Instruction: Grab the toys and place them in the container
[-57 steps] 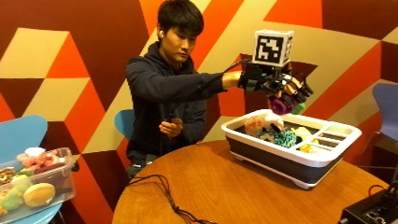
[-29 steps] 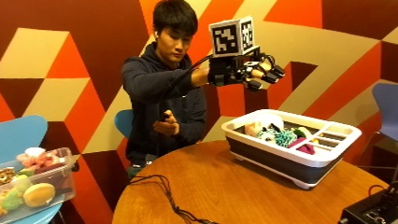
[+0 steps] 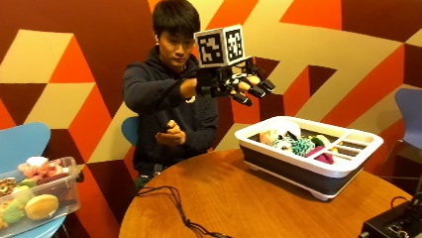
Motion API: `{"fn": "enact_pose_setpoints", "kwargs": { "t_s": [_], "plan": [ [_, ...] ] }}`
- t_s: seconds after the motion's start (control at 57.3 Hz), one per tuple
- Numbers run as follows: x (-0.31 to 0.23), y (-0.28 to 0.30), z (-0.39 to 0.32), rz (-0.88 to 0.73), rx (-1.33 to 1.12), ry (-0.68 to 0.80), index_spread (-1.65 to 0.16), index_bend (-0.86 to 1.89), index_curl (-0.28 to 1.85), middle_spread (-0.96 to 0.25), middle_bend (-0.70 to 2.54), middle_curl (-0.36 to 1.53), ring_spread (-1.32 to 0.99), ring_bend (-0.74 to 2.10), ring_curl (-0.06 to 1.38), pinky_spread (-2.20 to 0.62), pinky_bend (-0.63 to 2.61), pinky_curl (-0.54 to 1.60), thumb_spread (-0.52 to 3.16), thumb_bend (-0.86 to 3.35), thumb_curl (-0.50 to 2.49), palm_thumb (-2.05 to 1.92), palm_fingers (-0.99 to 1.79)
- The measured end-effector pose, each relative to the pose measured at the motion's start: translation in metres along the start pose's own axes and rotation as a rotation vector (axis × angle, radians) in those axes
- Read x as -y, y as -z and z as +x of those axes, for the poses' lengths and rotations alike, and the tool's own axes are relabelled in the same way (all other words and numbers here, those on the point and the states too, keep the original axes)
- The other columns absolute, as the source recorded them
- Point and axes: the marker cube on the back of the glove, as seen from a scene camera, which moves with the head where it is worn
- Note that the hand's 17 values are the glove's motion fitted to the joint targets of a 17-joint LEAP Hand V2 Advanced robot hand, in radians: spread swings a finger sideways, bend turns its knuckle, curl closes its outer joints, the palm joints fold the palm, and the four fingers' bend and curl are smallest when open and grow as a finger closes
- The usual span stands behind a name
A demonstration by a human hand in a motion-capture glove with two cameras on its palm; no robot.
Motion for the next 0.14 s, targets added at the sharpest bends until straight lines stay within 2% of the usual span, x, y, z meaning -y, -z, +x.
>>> {"fn": "enact_pose_setpoints", "kwargs": {
  "t_s": [0.14],
  "plan": [
    [-0.013,-0.006,0.011,0.004,0.008,-0.001,-0.20,0.19,0.38,0.03,0.17,0.28,0.00,0.18,0.29,0.05,0.69,0.34,1.32,-0.01,0.37,0.47,-0.05]
  ]
}}
